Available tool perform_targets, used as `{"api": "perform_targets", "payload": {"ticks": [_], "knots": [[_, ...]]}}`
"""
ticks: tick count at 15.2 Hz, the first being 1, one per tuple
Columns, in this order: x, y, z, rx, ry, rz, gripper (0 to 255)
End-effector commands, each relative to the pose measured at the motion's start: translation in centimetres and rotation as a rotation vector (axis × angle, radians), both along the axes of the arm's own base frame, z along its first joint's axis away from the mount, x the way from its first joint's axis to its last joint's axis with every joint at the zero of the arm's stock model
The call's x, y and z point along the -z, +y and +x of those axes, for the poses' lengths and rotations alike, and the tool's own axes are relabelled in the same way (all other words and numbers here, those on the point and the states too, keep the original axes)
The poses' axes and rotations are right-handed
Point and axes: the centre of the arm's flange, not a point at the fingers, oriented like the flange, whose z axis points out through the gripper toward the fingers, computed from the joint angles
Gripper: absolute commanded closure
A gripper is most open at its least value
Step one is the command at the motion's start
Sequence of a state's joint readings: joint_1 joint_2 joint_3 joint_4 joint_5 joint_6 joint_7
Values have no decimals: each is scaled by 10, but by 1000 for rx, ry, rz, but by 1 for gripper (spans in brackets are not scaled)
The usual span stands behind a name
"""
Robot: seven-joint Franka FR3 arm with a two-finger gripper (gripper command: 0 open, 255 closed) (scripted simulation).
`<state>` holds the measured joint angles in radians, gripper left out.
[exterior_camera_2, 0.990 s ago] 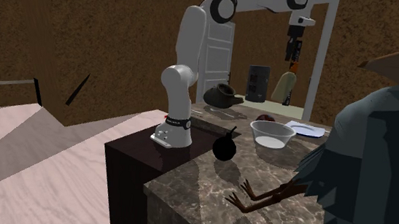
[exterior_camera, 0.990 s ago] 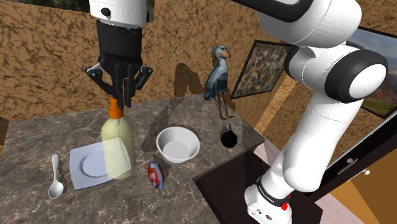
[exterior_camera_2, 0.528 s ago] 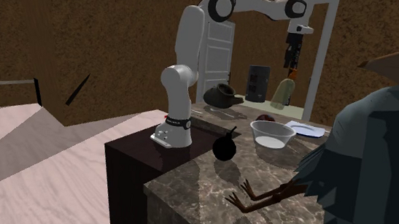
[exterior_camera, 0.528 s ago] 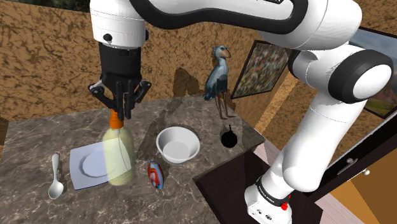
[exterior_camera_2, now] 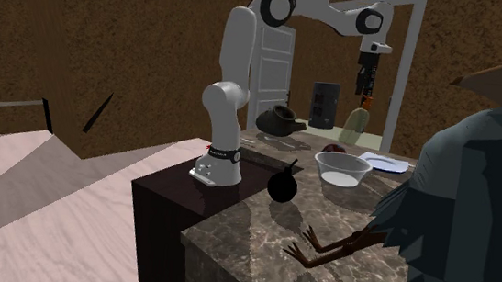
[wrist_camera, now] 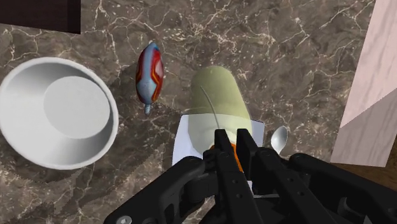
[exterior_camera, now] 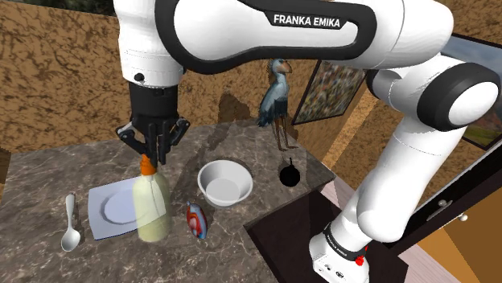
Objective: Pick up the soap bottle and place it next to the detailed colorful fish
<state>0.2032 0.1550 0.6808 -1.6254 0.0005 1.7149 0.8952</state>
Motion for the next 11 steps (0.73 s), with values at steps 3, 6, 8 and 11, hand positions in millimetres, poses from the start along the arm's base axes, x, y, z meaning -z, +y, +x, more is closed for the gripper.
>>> {"api": "perform_targets", "payload": {"ticks": [3, 6, 8, 11], "knots": [[22, 0, 0, 0, -1, 1, 255], [38, 0, 0, 0, -1, 1, 255], [49, 0, 0, 0, -1, 1, 255], [65, 0, 0, 0, -1, 1, 255]]}}
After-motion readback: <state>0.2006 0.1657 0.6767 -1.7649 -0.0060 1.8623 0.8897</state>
